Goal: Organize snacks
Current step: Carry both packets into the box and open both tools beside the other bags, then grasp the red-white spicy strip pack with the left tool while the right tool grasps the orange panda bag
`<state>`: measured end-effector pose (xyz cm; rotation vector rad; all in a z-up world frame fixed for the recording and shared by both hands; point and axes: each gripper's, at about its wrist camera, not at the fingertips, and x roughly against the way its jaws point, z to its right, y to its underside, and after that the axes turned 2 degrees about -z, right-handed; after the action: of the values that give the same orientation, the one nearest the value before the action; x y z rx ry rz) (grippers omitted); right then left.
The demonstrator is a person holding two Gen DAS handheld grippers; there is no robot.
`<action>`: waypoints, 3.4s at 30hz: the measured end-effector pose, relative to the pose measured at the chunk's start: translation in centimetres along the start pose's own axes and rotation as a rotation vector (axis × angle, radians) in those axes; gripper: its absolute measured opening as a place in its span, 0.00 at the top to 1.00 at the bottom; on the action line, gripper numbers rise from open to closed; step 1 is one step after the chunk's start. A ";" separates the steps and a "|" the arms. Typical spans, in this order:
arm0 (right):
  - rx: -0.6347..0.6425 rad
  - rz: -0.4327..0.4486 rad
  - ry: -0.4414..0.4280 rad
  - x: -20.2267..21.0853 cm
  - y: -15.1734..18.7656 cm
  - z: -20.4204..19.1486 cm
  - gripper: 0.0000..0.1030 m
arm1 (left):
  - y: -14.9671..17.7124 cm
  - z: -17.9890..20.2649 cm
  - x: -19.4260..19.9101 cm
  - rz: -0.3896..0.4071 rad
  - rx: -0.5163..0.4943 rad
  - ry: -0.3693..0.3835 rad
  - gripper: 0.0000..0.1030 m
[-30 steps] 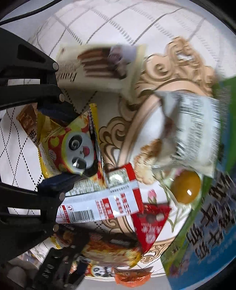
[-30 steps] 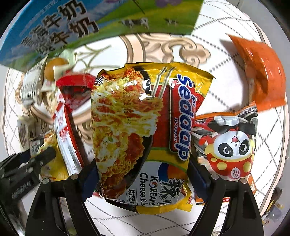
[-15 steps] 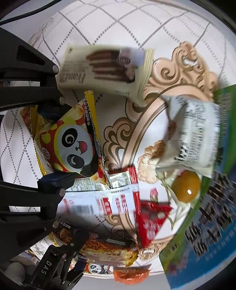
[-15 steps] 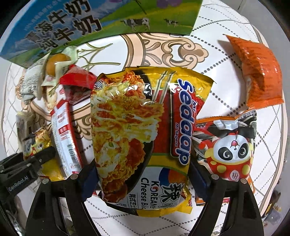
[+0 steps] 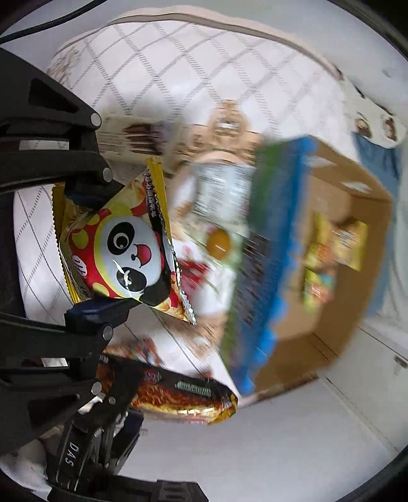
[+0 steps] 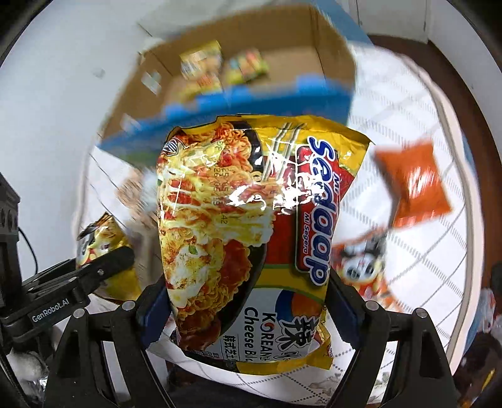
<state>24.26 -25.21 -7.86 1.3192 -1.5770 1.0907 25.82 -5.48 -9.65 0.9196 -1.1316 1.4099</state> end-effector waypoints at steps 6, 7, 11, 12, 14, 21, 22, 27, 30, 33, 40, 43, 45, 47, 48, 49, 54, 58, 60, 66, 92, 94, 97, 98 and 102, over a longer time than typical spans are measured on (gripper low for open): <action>0.032 0.107 -0.025 4.9 -6.6 -1.9 0.14 | -7.5 1.6 3.1 0.075 -0.071 0.001 0.58; 0.035 0.121 -0.015 4.8 -7.7 -2.7 0.14 | -8.5 1.9 3.3 0.082 -0.081 -0.009 0.58; 0.046 0.151 0.036 4.8 -12.9 -2.8 0.14 | -13.8 1.9 2.3 0.072 -0.111 -0.053 0.58; 0.047 0.145 0.053 4.4 -14.3 -2.6 0.14 | -15.2 1.8 1.9 0.064 -0.112 -0.071 0.58; 0.045 0.130 0.081 3.7 -17.2 -2.2 0.14 | -17.7 1.2 0.5 0.041 -0.117 -0.102 0.58; 0.023 0.033 0.172 -2.3 -24.6 -0.6 0.14 | -25.5 -2.3 -6.8 -0.098 -0.087 -0.175 0.58; 0.021 0.017 0.181 -3.1 -24.9 -0.1 0.14 | -26.3 -2.7 -7.6 -0.111 -0.085 -0.192 0.58; 0.021 -0.038 0.212 -6.5 -26.5 1.1 0.14 | -29.1 -4.1 -10.3 -0.171 -0.082 -0.249 0.57; 0.026 -0.065 0.228 -8.3 -27.3 1.6 0.14 | -30.5 -4.9 -11.6 -0.200 -0.077 -0.267 0.57; 0.029 -0.108 0.273 -10.2 -28.1 1.8 0.09 | -31.5 -5.8 -13.2 -0.251 -0.066 -0.260 0.53; 0.032 -0.103 0.284 -10.8 -28.4 1.5 0.05 | -31.5 -6.7 -13.5 -0.213 -0.043 -0.243 0.33; 0.023 -0.102 0.273 -10.7 -28.2 1.7 0.05 | -31.1 -6.5 -13.1 -0.202 -0.037 -0.245 0.27; 0.017 -0.095 0.267 -10.4 -27.8 1.6 0.05 | -30.7 -6.3 -12.7 -0.187 -0.041 -0.245 0.27; 0.014 -0.084 0.263 -9.6 -27.0 1.3 0.05 | -30.2 -5.8 -12.2 -0.170 -0.045 -0.246 0.27; 0.015 -0.079 0.263 -9.4 -26.7 1.2 0.05 | -29.9 -5.6 -12.0 -0.176 -0.041 -0.237 0.27; 0.015 -0.075 0.262 -9.2 -26.4 1.1 0.05 | -29.5 -5.4 -11.6 -0.163 -0.042 -0.236 0.27; 0.019 -0.039 0.252 -7.0 -24.7 0.5 0.05 | -27.3 -4.4 -9.7 -0.102 -0.057 -0.233 0.27; 0.040 -0.005 0.251 -5.3 -23.2 -0.6 0.05 | -25.4 -3.6 -8.1 -0.050 -0.060 -0.233 0.27; 0.048 0.010 0.248 -4.7 -22.6 -1.0 0.05 | -24.4 -3.2 -7.3 -0.025 -0.062 -0.237 0.27; 0.072 0.070 0.249 -2.3 -20.1 -1.9 0.05 | -21.0 -1.6 -4.3 0.071 -0.066 -0.252 0.27; 0.123 0.313 0.178 10.7 -6.3 -5.8 0.05 | -7.8 2.8 8.1 0.366 -0.086 -0.156 0.27; 0.106 0.286 0.167 10.4 -4.7 -5.1 0.05 | -6.7 2.7 7.3 0.342 -0.078 -0.153 0.27; 0.078 0.238 0.163 9.1 -2.7 -3.5 0.05 | -4.8 2.5 5.1 0.282 -0.060 -0.147 0.27; 0.069 0.220 0.170 8.6 -2.0 -2.8 0.05 | -4.1 2.4 3.7 0.241 -0.047 -0.142 0.27; 0.008 0.097 0.195 5.1 0.5 1.3 0.05 | -1.6 1.9 -2.0 0.085 -0.010 -0.150 0.27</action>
<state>22.96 -27.94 -3.53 1.1147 -1.5045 1.2464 27.63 -7.88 -10.86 0.9929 -1.3022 1.4206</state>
